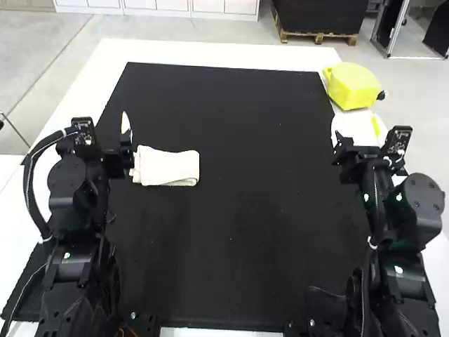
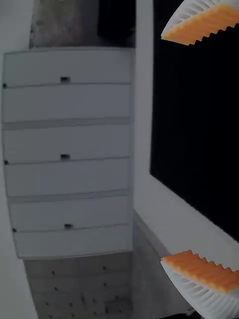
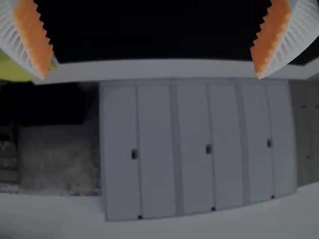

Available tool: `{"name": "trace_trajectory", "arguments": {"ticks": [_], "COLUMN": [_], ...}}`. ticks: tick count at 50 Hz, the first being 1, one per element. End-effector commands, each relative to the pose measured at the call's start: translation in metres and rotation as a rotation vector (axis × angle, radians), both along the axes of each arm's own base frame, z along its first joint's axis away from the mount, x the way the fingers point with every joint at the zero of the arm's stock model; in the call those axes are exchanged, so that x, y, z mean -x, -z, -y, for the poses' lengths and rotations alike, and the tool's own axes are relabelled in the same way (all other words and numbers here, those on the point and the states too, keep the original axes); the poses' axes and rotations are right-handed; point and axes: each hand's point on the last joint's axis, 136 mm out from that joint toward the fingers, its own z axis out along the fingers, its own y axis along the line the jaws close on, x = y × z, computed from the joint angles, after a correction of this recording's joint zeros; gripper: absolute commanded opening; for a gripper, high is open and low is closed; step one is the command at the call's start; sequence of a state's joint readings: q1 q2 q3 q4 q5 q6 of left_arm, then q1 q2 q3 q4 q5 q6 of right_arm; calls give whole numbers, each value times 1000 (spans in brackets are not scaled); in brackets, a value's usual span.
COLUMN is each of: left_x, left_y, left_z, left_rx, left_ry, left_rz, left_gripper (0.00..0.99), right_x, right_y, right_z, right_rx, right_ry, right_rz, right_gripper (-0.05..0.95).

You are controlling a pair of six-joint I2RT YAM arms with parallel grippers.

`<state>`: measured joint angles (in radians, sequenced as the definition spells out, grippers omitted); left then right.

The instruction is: Fold the towel.

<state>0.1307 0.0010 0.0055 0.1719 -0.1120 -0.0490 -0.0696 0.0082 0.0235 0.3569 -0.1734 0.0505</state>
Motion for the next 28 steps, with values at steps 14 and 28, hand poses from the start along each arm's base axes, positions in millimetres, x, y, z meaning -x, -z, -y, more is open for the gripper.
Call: {"name": "trace_trajectory", "arguments": {"ticks": [14, 28], "left_x": [-1, -1], "left_y": [40, 40], "left_z": [-9, -10], "left_rx": [120, 131], "left_ry": [-42, -44], "left_rz": [-130, -128], "left_gripper": [969, 969], "right_x": [-10, -10], "right_y": [98, 98], "right_z": [28, 28], "right_rx": [19, 19], "right_ry": [165, 165], "right_rz": [-375, -375], "right_gripper": [918, 918]}}
